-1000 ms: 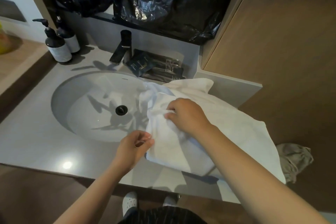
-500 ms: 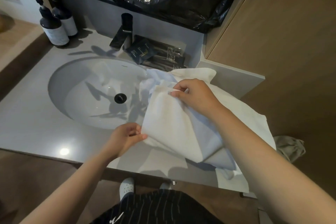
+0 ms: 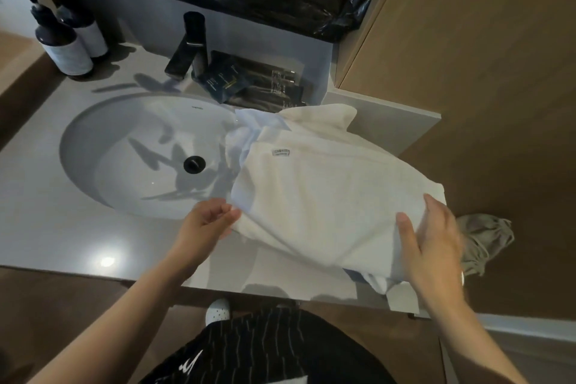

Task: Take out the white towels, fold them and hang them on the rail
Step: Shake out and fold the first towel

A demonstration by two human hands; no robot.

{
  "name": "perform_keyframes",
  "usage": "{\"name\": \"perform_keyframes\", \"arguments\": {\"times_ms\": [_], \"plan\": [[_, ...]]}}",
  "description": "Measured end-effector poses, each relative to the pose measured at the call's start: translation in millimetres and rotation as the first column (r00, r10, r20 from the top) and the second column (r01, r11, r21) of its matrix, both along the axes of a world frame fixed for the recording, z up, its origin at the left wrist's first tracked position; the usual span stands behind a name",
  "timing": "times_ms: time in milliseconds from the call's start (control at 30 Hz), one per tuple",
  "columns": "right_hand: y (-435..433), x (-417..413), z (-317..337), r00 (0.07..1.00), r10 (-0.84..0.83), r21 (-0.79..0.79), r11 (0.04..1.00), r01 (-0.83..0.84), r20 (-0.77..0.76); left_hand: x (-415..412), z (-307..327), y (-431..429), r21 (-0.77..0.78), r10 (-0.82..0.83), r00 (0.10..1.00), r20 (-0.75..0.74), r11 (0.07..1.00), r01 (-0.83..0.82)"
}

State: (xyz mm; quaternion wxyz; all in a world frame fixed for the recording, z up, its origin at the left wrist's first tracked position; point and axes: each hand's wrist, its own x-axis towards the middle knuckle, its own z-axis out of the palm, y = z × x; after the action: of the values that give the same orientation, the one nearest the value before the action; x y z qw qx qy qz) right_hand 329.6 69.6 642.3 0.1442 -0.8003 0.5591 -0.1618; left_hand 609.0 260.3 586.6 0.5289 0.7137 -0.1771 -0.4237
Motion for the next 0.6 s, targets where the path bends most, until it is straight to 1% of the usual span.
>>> {"name": "perform_keyframes", "arguments": {"times_ms": [33, 100, 233, 300, 400, 500, 600], "plan": [[-1, 0, -5, 1.0, -0.012, 0.026, 1.0, 0.013, -0.01, -2, 0, -3, -0.009, 0.026, 0.997, -0.075, 1.0, -0.026], [-3, 3, -12, 0.999, -0.011, 0.003, 1.0, 0.011, -0.036, -5, -2, -8, -0.002, 0.053, 0.98, -0.192, 0.999, -0.055], [-6, 3, -24, 0.999, -0.036, -0.052, 0.998, 0.034, -0.03, 1, -5, -9, 0.01, 0.073, 0.982, -0.173, 0.997, -0.072], [-4, 2, -30, 0.999, -0.034, -0.06, 0.998, 0.033, -0.018, 10, -7, -4, 0.03, 0.078, 0.99, -0.115, 0.997, -0.075], [-3, 3, -35, 1.0, -0.03, -0.055, 0.998, 0.03, 0.004, 26, -7, 6, 0.061, 0.027, 0.997, 0.078, 0.998, -0.032], [-6, 3, -34, 1.0, -0.03, -0.048, 0.998, 0.031, 0.006, 33, -4, 10, 0.094, -0.059, 0.976, 0.211, 0.995, 0.04], [-9, 5, -28, 1.0, -0.023, -0.023, 0.999, 0.023, 0.0, 30, -4, 3, 0.172, -0.123, 0.944, 0.307, 0.983, 0.072]]}}
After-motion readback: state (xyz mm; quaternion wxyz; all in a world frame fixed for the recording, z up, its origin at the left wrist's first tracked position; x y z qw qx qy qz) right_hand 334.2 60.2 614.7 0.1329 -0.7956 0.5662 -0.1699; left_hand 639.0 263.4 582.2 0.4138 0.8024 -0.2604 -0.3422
